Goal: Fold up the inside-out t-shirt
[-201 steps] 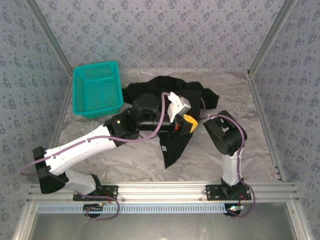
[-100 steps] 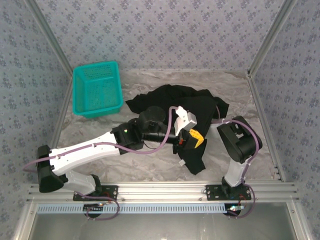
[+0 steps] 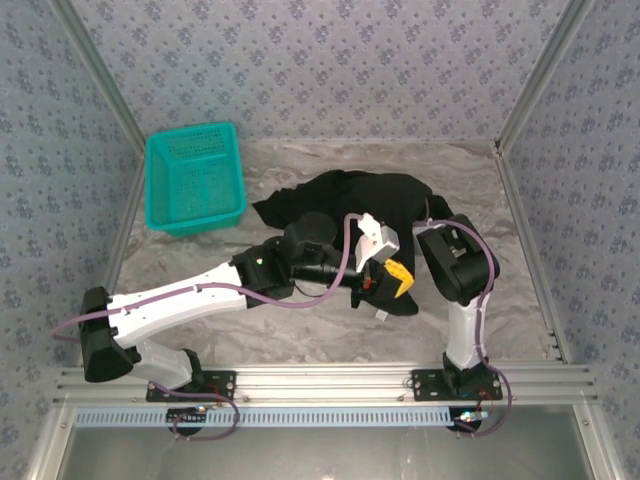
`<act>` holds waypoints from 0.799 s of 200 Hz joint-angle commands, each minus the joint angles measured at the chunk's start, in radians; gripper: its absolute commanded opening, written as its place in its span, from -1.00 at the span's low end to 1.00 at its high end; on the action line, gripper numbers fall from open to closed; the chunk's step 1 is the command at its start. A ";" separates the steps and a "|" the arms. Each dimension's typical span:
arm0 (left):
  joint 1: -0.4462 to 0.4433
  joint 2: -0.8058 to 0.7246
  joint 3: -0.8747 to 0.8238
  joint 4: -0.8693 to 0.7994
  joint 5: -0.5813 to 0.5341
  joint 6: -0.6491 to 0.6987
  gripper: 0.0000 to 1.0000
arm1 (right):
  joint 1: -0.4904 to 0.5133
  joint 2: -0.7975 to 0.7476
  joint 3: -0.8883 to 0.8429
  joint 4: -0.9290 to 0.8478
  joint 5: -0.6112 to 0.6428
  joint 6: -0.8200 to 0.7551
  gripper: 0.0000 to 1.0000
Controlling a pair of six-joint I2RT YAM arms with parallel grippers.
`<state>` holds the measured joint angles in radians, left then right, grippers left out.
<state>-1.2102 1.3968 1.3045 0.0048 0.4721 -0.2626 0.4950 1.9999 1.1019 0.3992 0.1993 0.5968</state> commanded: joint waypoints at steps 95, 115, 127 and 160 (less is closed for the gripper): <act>-0.043 -0.165 0.085 -0.053 -0.070 0.184 -1.00 | -0.007 0.110 0.352 -0.676 0.134 -0.001 0.24; -0.039 -0.156 0.075 -0.057 -0.115 0.196 -1.00 | 0.002 0.096 0.336 -0.757 0.138 -0.034 0.26; -0.038 -0.148 0.075 -0.058 -0.138 0.198 -1.00 | 0.005 0.076 0.308 -0.773 0.135 -0.063 0.29; -0.019 -0.128 0.072 -0.069 -0.158 0.197 -1.00 | -0.003 0.084 0.309 -0.855 0.112 -0.123 0.40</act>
<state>-1.2304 1.2663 1.3552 -0.0895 0.3141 -0.0856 0.5018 2.0888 1.4048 -0.3107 0.3130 0.5400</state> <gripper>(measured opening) 0.042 0.684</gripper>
